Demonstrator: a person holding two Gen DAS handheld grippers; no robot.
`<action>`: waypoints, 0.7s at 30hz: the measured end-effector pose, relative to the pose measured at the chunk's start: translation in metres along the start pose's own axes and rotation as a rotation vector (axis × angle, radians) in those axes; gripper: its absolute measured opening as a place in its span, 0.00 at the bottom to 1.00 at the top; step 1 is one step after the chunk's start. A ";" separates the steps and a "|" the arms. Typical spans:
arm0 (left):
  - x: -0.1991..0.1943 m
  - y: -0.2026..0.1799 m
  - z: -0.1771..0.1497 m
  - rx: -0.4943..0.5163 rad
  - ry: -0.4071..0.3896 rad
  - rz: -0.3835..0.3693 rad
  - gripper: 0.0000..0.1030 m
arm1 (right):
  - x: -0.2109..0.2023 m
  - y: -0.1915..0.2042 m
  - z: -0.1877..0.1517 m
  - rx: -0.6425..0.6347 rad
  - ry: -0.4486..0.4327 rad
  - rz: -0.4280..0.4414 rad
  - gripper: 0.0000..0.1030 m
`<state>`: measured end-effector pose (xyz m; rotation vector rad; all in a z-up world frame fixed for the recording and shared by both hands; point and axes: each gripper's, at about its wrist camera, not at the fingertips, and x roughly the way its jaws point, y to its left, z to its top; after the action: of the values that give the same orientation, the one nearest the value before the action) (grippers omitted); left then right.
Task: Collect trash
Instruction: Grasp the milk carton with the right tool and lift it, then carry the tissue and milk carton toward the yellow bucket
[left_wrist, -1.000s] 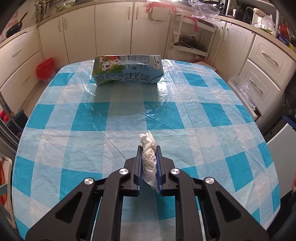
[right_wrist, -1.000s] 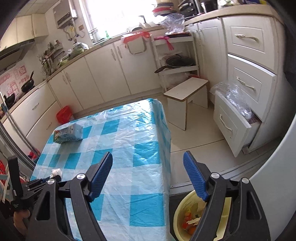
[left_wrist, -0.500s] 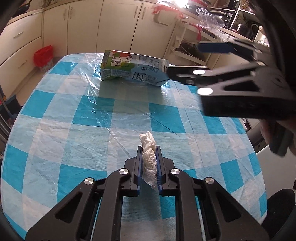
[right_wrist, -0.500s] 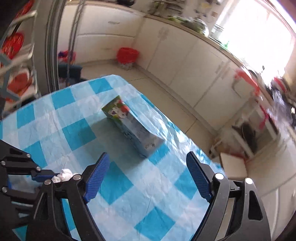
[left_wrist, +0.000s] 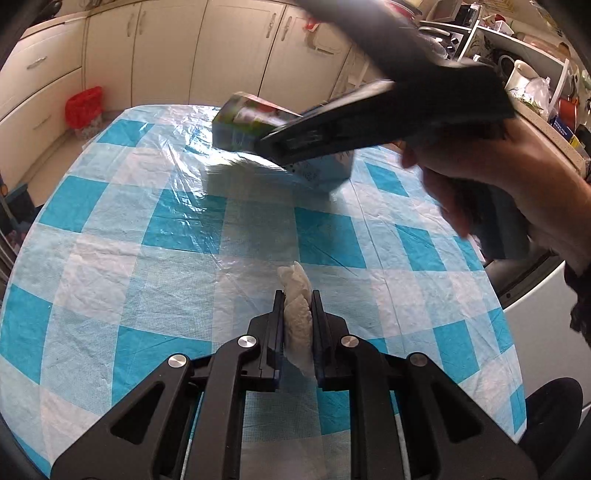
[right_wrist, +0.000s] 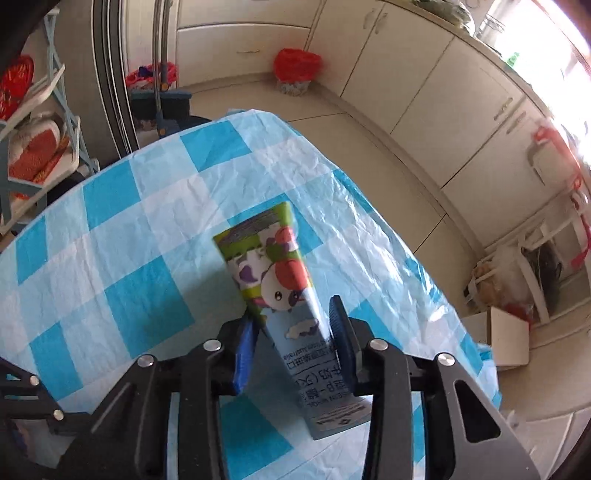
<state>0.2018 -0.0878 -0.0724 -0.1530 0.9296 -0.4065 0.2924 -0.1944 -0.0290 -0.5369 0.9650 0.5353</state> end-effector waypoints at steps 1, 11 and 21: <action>0.000 0.000 0.000 0.001 0.001 0.003 0.12 | -0.011 -0.005 -0.011 0.062 -0.020 0.024 0.27; 0.003 -0.012 -0.002 0.056 0.021 0.056 0.12 | -0.128 -0.028 -0.206 0.744 -0.317 0.243 0.27; -0.049 -0.053 -0.046 0.052 -0.012 0.067 0.12 | -0.187 -0.010 -0.278 0.840 -0.514 0.232 0.27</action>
<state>0.1244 -0.1143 -0.0474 -0.0768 0.9087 -0.3674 0.0413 -0.4136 0.0065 0.4569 0.6701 0.3944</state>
